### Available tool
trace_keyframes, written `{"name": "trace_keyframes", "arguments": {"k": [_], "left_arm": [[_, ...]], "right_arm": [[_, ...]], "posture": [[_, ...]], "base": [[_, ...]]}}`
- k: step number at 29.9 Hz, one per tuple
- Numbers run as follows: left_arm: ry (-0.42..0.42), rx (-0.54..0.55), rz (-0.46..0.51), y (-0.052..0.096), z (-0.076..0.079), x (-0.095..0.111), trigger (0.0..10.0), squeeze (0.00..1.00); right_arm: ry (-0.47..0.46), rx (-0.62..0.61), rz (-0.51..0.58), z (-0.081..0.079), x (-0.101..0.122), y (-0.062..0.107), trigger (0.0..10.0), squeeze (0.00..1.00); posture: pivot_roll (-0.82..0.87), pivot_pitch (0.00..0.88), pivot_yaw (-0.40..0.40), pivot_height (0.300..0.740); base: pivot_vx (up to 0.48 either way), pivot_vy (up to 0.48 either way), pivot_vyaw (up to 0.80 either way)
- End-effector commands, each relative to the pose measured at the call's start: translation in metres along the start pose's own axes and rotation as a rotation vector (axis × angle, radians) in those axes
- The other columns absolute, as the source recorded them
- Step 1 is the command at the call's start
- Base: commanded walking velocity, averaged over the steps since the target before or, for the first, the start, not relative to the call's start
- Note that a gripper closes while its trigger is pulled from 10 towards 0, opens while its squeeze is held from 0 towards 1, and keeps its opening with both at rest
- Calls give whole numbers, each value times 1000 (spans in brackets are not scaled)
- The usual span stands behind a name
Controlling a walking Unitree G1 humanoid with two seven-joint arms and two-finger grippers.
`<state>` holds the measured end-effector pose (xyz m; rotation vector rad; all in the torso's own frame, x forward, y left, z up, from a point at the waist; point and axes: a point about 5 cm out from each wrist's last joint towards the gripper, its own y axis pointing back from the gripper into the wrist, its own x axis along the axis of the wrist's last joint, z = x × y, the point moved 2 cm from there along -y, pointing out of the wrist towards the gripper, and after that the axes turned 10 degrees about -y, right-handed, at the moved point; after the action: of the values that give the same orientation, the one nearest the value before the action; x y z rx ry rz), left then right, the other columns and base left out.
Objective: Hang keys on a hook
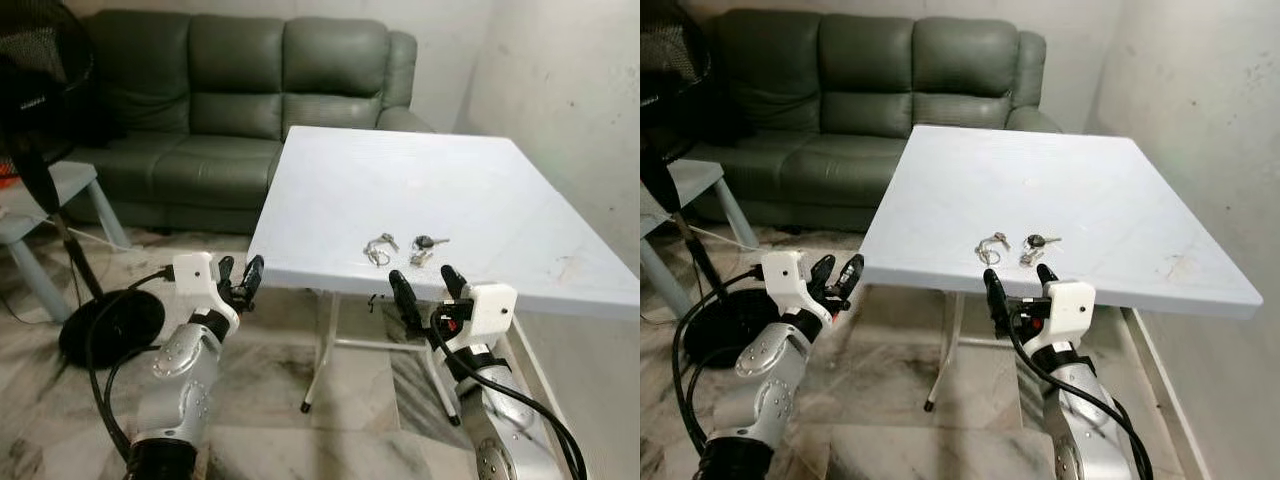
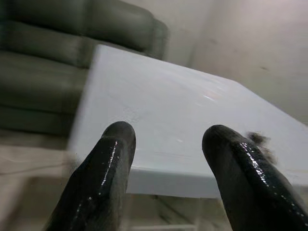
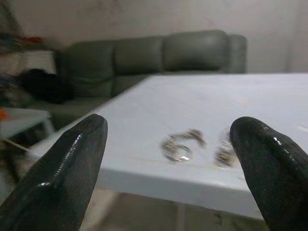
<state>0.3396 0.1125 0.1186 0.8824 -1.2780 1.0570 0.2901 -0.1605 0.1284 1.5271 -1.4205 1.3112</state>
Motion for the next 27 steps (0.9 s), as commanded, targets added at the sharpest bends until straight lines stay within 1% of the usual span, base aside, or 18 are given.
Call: {"name": "trace_keyframes", "arguments": {"k": [1, 15, 19, 23, 24, 27], "left_arm": [[-32, 32, 5, 1, -11, 5, 10000, 0], [-49, 29, 4, 1, -10, 5, 10000, 0], [-67, 29, 4, 1, -10, 5, 10000, 0], [-47, 29, -1, 1, -9, 4, 10000, 0], [-29, 26, -8, 1, -8, 2, 10000, 0], [-6, 34, -14, 1, -8, 1, 10000, 0]], "right_arm": [[-8, 25, 21, -8, 5, -4, 10000, 0], [-9, 23, 19, -8, 6, -3, 10000, 0], [-10, 24, 17, -8, 5, -3, 10000, 0], [-10, 23, 10, -8, 4, -4, 10000, 0], [-10, 22, 7, -8, 4, -3, 10000, 0], [-11, 16, 2, -8, 3, -4, 10000, 0]], "posture": [[4, 0, -13, 740], [3, 0, -13, 740], [5, 0, -14, 740], [6, 0, -14, 740], [6, 0, -14, 740], [6, 0, -16, 740]], "base": [[349, 0, 0], [374, 0, 0], [310, 0, 0], [302, 0, 0], [251, 0, 0], [0, 0, 0]]}}
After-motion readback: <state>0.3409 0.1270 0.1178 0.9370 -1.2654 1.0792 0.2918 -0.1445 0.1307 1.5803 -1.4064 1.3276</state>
